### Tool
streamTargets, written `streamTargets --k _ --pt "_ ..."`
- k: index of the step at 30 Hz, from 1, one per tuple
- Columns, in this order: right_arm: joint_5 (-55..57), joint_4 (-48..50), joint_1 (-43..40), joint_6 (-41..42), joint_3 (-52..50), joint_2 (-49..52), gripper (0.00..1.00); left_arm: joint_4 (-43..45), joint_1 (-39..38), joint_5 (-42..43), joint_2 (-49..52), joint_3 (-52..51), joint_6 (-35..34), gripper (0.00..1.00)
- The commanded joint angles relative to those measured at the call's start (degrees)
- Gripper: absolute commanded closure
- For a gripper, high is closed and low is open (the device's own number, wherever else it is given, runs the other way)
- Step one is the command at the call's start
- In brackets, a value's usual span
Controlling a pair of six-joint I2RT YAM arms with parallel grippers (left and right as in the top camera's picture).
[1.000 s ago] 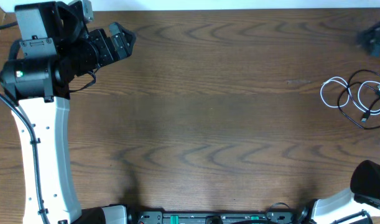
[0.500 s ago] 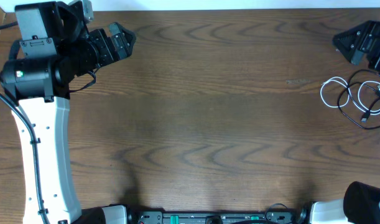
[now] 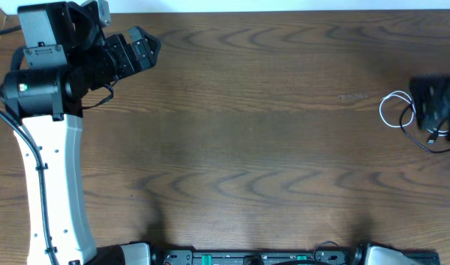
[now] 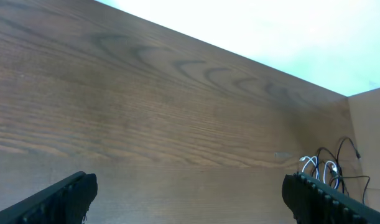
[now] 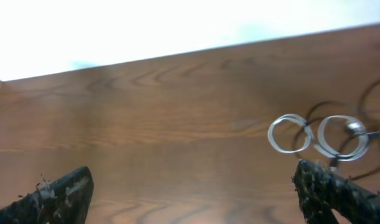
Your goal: Untangle cables
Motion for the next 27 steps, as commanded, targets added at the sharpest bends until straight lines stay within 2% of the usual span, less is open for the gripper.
streamTargets --k 1,7,11,19,27 --pt "5.5 1.4 0.5 -2.3 -6.1 -4.7 0.01 -0.2 0.2 -0.3 0.2 0.3 0.5 0.0" --pt "10.8 12.2 0.9 -2.4 -23.5 -17.1 0.01 -0.2 0.2 -0.3 0.2 0.3 0.5 0.0" --pt "13.1 22.8 3.4 -2.4 -38.7 -26.9 0.01 -0.2 0.2 -0.3 0.2 0.3 0.5 0.0" --pt "14.6 48.8 8.3 -2.3 -72.5 -46.5 0.01 -0.2 0.2 -0.3 0.2 0.3 0.5 0.0" --pt "14.6 74.4 11.0 -2.3 -101.7 -60.8 0.01 -0.2 0.2 -0.3 0.2 0.3 0.5 0.0"
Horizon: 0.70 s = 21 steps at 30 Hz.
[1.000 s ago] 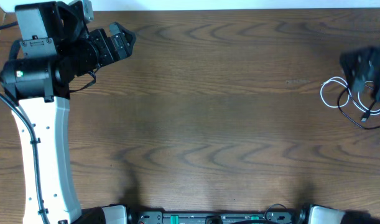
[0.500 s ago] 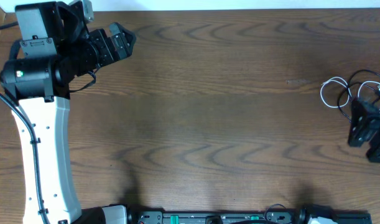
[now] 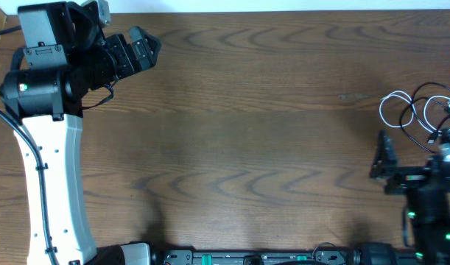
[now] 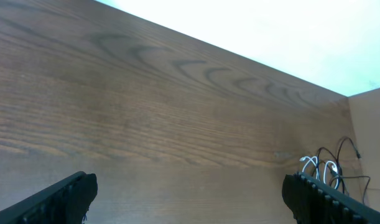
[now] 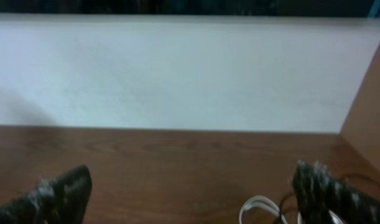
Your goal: Untangle cables
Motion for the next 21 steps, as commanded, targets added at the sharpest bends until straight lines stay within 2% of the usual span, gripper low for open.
streamTargets --k 1,7,13,21 --pt "0.9 6.2 1.6 -0.5 -10.3 -5.0 0.01 -0.2 0.2 -0.3 0.2 0.3 0.6 0.0" --pt "1.0 19.2 3.6 -0.4 -25.2 -10.1 0.01 -0.2 0.2 -0.3 0.2 0.3 0.6 0.0" --pt "1.0 28.9 5.0 -0.2 -33.9 -11.9 0.01 -0.2 0.2 -0.3 0.2 0.3 0.6 0.0" --pt "1.5 32.9 5.2 -0.2 -41.6 -15.2 0.01 -0.2 0.2 -0.3 0.2 0.3 0.6 0.0"
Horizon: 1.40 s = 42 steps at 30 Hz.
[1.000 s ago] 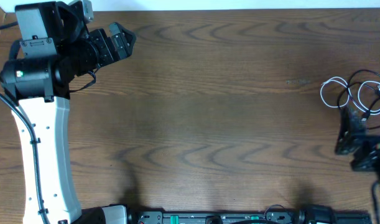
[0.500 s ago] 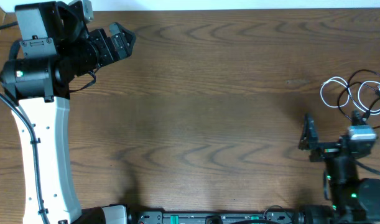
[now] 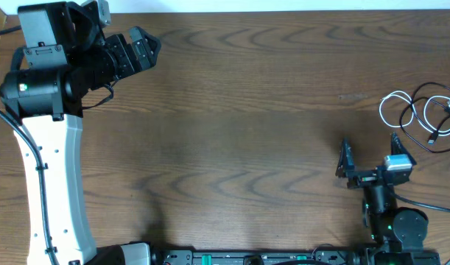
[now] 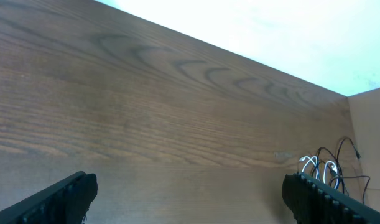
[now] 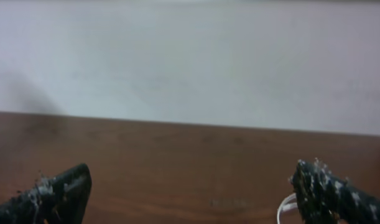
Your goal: Untangle cables
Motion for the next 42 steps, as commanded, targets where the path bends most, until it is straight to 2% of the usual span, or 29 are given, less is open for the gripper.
streamTargets --k 1,6,10,42 --pt "0.8 0.2 0.6 -0.2 -3.0 -2.4 0.01 -0.2 0.2 -0.3 0.2 0.3 0.5 0.0" --pt "0.7 -4.0 1.0 -0.2 -3.4 -5.1 0.01 -0.2 0.2 -0.3 0.2 0.3 0.5 0.0" --pt "-0.6 -11.3 1.0 -0.1 -3.4 -5.4 0.01 -0.2 0.2 -0.3 0.2 0.3 0.5 0.0" --pt "-1.0 -10.7 1.0 0.7 -3.4 -4.8 0.01 -0.2 0.2 -0.3 0.2 0.3 0.5 0.0"
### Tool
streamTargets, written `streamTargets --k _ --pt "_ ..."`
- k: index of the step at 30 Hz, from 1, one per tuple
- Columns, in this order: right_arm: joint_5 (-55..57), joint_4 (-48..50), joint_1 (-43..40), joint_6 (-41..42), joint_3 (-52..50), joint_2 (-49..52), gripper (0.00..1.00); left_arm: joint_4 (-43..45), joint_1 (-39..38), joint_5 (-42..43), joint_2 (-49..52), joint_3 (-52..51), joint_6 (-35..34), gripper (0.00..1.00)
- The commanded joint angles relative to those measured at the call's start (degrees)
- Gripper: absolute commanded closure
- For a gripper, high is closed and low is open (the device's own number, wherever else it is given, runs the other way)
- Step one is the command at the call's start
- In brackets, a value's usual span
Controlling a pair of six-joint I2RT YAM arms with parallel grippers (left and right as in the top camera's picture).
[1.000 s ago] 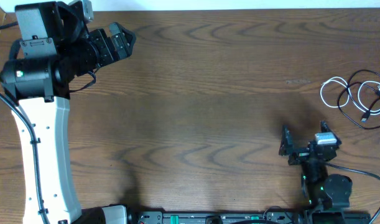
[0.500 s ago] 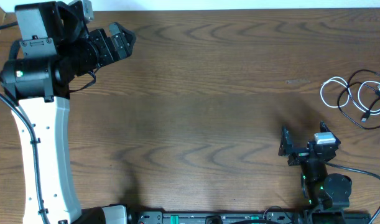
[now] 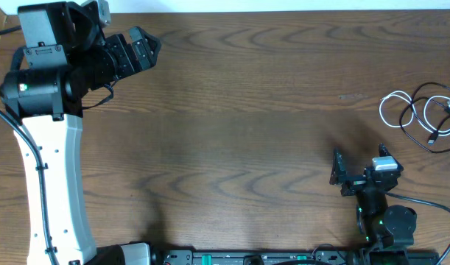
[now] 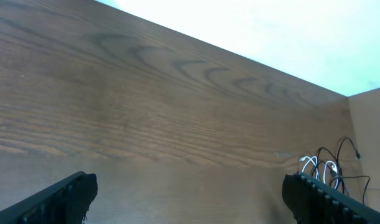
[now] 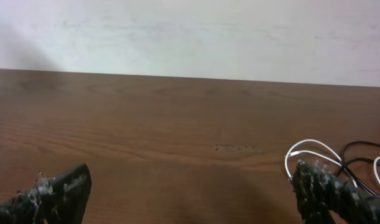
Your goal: Untangle cables
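The tangle of cables lies at the table's right edge: white loops [image 3: 398, 109] crossed by a thin black cable [image 3: 423, 140]. The left wrist view shows the cables [image 4: 322, 167] far off, and in the right wrist view a white loop [image 5: 309, 152] and the black cable [image 5: 364, 151] lie just beyond the right finger. My right gripper [image 3: 359, 162] hangs open near the front right, left of and nearer than the cables, holding nothing. Far away at the back left corner, my left gripper [image 3: 127, 29] is also open and holds nothing.
Brown wooden table [image 3: 239, 132] with a pale wall behind it. The left arm's white link [image 3: 55, 191] runs down the left side. A small scuff mark [image 3: 351, 96] lies on the wood left of the cables.
My right gripper has moved a little left and toward the front edge, and its view now takes in more table and the white loop. The left arm and the cables are unchanged.
My right gripper was first open directly over the cables at the right edge. It then stood back near the front right, then farther left, and now slightly farther still, open throughout. The cables lie where they were. My left gripper stayed open at the back left.
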Motion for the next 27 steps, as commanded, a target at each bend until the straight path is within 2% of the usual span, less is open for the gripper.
streamTargets --k 1,3,8,12,16,21,27 --pt "-0.7 -0.2 0.7 0.6 -0.1 -0.1 0.01 -0.2 0.2 -0.3 0.2 0.3 0.5 0.0" --pt "-0.7 -0.2 0.7 0.6 -0.1 -0.1 0.01 -0.2 0.2 -0.5 -0.2 0.3 0.6 0.0" --pt "-0.7 -0.2 0.7 0.6 -0.1 -0.1 0.01 -0.1 -0.4 -10.9 -2.9 -0.2 0.8 0.0" --pt "-0.7 -0.2 0.7 0.6 -0.1 -0.1 0.01 2.4 -2.1 -17.4 -7.5 -5.3 4.1 0.0" --pt "-0.7 -0.2 0.7 0.6 -0.1 -0.1 0.01 11.9 -2.6 -18.1 -14.7 -16.2 7.3 0.0" --pt "-0.7 -0.2 0.7 0.6 -0.1 -0.1 0.01 25.9 -2.5 -18.1 -26.8 -35.3 10.3 0.0" --pt "-0.7 -0.2 0.7 0.6 -0.1 -0.1 0.01 42.7 -2.5 -18.1 -40.0 -56.8 10.3 0.0"
